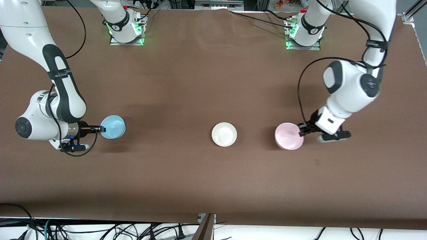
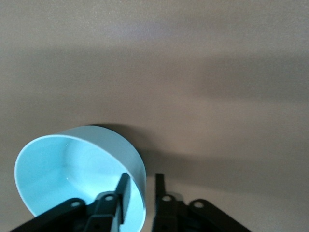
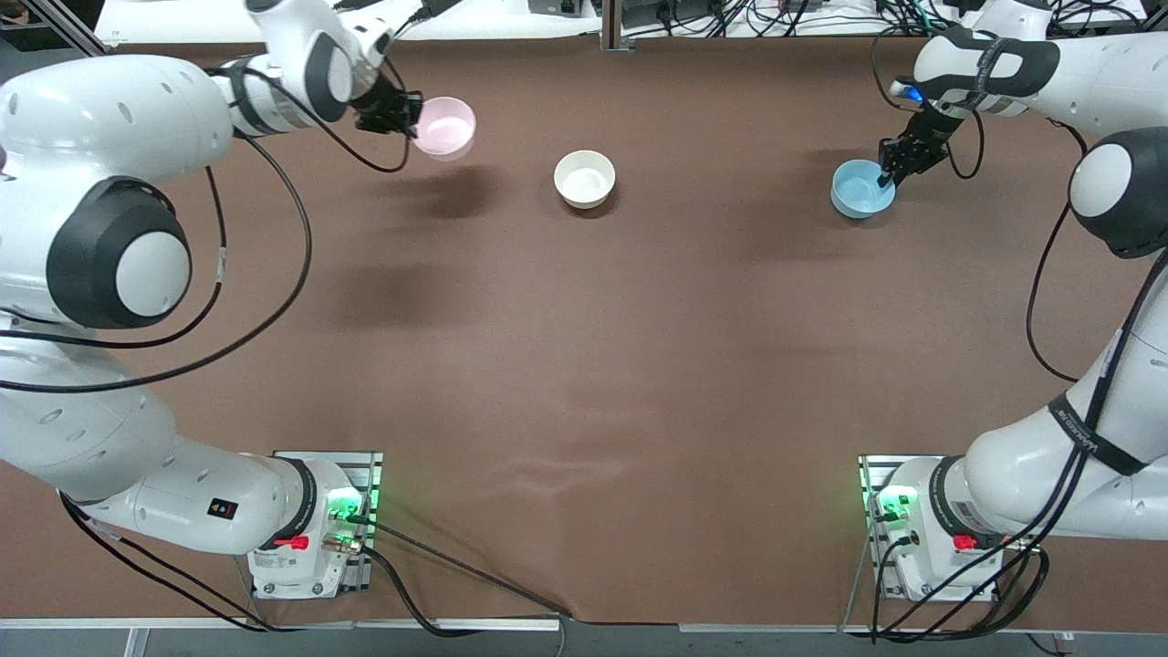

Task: Stack pink and blue bowls on white bowl
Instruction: 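Carry the pink bowl with the left gripper onto the white bowl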

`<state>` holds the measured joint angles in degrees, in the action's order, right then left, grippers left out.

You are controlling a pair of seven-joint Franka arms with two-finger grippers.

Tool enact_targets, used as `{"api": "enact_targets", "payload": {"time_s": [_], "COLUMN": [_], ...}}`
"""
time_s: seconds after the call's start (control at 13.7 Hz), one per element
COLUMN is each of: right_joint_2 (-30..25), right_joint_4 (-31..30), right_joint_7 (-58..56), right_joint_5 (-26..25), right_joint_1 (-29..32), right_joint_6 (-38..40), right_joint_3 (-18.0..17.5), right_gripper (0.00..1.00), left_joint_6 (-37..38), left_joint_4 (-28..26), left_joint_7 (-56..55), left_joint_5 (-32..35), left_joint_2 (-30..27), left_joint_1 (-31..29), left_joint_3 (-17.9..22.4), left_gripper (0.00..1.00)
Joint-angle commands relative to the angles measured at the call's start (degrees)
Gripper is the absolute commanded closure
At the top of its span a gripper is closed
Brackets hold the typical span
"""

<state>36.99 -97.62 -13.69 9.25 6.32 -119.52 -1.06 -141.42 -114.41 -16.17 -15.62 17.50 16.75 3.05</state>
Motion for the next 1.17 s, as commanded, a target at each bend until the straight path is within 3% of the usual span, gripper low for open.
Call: {"api": "enact_targets", "payload": {"time_s": [0.0, 0.15, 0.37, 0.66, 1.1], "right_joint_2": [-1.22, -1.31, -1.48, -1.48, -2.18], "right_joint_4": [-0.47, -0.03, 2.69, 8.40, 10.87], "right_joint_7": [-1.25, -1.25, -1.34, -1.08, 1.38], "right_joint_5": [1.30, 1.47, 4.63, 4.73, 4.73], "right_joint_1": [0.45, 0.45, 0.45, -0.08, -0.26], "right_joint_6": [1.56, 2.97, 6.21, 12.63, 14.66], "right_joint_3": [-0.61, -1.05, -1.23, -1.49, -5.96], "right_gripper": [0.91, 1.00, 1.00, 1.00, 1.00], "left_joint_6": [0.88, 0.88, 0.71, 0.71, 0.36], "left_joint_4": [-0.20, 0.15, 0.24, 4.62, 11.83], "left_joint_7": [-12.09, -16.85, -23.44, -31.80, -37.87], "left_joint_5": [4.10, 4.11, 5.24, 6.48, 7.01], "left_joint_2": [-1.24, -1.15, -0.89, 2.70, 10.00], "left_joint_1": [6.26, 10.03, 14.96, 18.49, 21.13], "left_joint_3": [0.73, 0.73, 0.82, 0.55, 0.55], "left_gripper": [1.00, 1.00, 1.00, 1.00, 1.00]}}
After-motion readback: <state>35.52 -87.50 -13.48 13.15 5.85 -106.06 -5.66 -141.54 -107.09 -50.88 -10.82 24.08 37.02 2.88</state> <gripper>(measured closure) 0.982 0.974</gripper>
